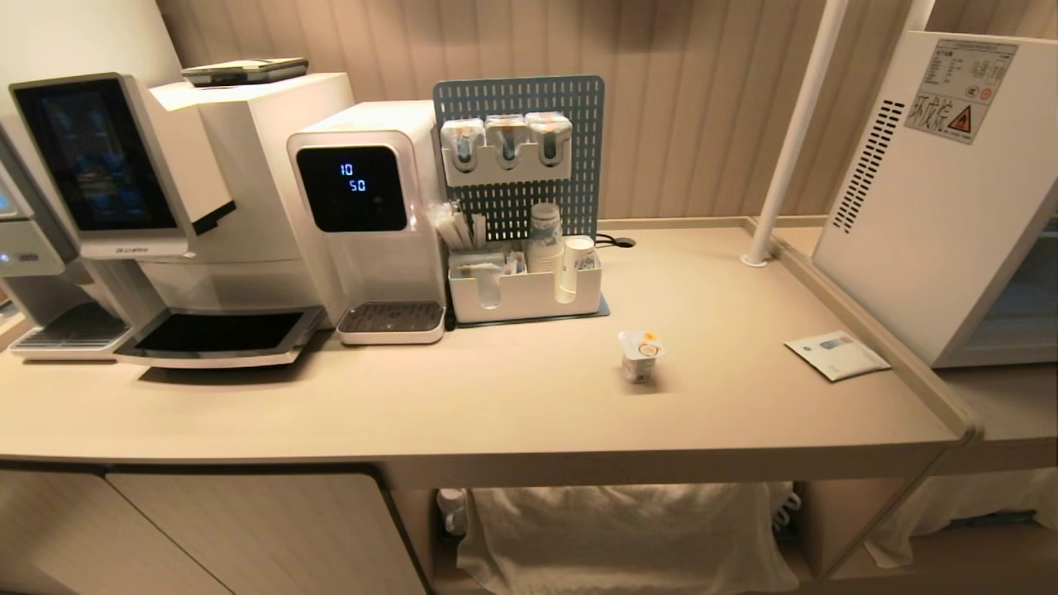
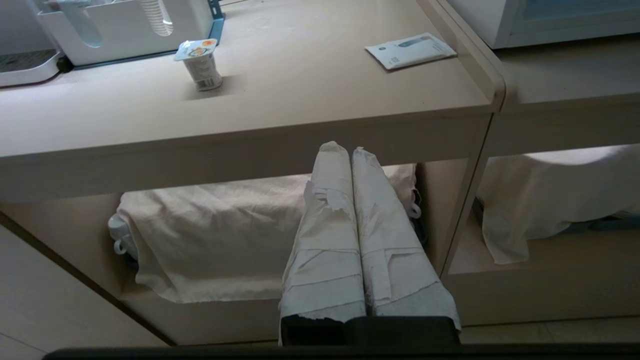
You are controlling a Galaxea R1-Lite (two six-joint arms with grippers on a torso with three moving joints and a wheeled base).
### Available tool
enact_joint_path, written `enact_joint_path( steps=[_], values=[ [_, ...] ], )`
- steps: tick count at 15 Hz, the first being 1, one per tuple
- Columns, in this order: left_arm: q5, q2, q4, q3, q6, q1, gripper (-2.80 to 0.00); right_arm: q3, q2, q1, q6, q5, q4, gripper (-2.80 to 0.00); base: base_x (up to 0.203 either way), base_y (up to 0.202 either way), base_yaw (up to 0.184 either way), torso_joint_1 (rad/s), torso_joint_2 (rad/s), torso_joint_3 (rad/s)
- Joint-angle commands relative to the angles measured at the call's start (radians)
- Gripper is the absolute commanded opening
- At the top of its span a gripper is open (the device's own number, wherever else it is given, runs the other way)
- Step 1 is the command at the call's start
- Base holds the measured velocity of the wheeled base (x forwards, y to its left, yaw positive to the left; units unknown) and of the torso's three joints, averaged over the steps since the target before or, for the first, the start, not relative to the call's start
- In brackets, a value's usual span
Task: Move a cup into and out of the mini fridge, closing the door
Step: Close the freezer door
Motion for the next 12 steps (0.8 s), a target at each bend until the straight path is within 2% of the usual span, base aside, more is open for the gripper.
enact_joint_path(
  steps=[1, 7, 12],
  values=[
    [0.0, 0.0, 0.0, 0.002, -0.001, 0.0, -2.8, 0.0, 0.003, 0.0, 0.0, 0.0, -0.001, -2.8, -0.192, 0.0, -0.002, 0.005, 0.0, 0.002],
    [0.0, 0.0, 0.0, 0.002, -0.001, 0.0, -2.8, 0.0, 0.002, -0.001, 0.0, 0.0, 0.001, -2.8, -0.175, 0.0, -0.002, 0.001, 0.0, 0.003],
    [0.0, 0.0, 0.0, 0.002, 0.001, 0.0, -2.8, 0.0, 0.003, 0.0, 0.0, 0.0, 0.001, -2.8, 0.0, -0.019, 0.0, 0.0, 0.0, 0.001]
  ],
)
